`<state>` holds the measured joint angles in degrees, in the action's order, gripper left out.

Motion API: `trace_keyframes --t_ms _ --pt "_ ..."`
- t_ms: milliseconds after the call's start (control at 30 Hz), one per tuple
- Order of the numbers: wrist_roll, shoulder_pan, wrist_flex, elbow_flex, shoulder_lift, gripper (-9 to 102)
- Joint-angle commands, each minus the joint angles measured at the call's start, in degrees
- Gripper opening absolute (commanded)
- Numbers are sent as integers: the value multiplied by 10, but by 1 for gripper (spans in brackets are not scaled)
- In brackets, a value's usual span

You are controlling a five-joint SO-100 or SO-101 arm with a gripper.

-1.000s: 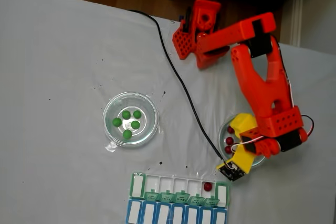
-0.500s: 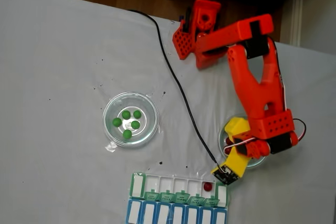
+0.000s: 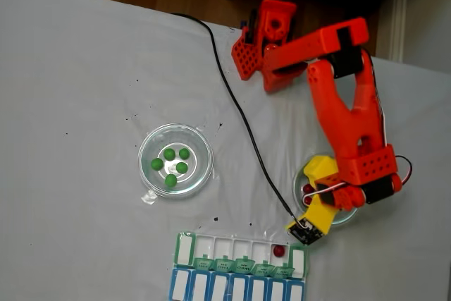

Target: Sort medicines into box.

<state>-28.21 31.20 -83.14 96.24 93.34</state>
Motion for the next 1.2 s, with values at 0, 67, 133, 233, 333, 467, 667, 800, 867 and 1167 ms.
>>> trace_keyframes --t_ms 0,67,133,233,333,467,667,800,867,1167 --pt "11 11 -4 -2 66 22" --pt "10 12 -2 -1 65 23" --pt "7 11 2 -1 64 22" --pt "2 8 11 4 64 22" --pt "-11 4 24 13 64 22" --pt "-19 -3 37 19 66 22" --pt "-25 -7 52 29 72 21" --pt "-25 -7 52 32 74 20" --pt "-25 -6 53 35 75 19" --pt "-24 -4 57 46 82 15"
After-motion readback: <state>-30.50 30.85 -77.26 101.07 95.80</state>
